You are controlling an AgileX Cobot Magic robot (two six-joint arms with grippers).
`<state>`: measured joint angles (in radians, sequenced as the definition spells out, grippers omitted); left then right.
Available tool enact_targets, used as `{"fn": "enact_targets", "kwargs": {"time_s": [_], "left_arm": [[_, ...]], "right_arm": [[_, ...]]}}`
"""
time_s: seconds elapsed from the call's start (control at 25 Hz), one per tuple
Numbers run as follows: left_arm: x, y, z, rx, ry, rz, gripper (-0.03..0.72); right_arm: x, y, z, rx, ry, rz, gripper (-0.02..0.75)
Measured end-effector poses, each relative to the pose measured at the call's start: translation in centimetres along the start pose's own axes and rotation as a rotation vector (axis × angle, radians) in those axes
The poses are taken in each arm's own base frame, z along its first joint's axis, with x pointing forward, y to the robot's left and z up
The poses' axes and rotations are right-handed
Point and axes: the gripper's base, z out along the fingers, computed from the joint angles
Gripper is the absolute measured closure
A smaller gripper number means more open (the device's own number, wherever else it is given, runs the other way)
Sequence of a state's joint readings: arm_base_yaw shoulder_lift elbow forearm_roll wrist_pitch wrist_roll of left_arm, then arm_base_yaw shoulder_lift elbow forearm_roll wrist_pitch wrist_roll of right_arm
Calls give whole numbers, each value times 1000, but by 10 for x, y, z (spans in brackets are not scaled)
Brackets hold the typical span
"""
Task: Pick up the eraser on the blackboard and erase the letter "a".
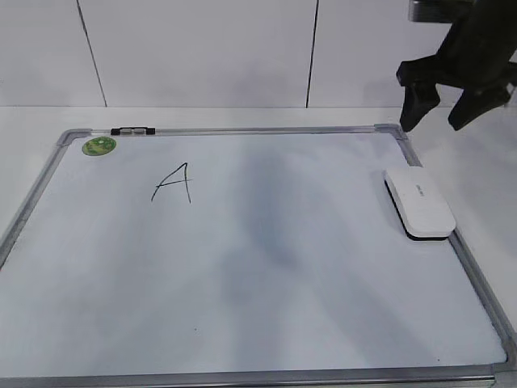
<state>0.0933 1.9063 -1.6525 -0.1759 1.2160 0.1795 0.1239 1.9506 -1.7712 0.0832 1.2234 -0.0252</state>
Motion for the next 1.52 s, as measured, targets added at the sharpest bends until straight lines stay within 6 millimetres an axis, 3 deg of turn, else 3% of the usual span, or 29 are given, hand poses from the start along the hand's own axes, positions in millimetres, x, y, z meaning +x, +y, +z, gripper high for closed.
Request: {"fn": "enact_targets", "kwargs": {"time_s": [0.24,0.4,0.56,0.88,1.2,1.36,1.52], "left_arm": [[18,-16,-67,-13,-149,6,340],[46,-30,-106,-16,-228,27,340],[82,-41,-125,-14,-256,46,340],[164,-50,-133,-10,-258,46,340],[250,-65,-130,30,-324,91,334],[293,-68,-126,34,-387,136,239],[321,-66,-126,8,-456,139,162]], "right_arm": [[22,3,-43,2,-66,-6,148],[53,4,-63,6,-63,-19,148],[83,5,-77,6,-56,-20,148],[130,7,-101,6,-91,-25,148],[207,9,-135,6,-199,-28,148],[253,10,-149,5,-291,-31,148],[293,9,-160,33,-394,-42,148]]}}
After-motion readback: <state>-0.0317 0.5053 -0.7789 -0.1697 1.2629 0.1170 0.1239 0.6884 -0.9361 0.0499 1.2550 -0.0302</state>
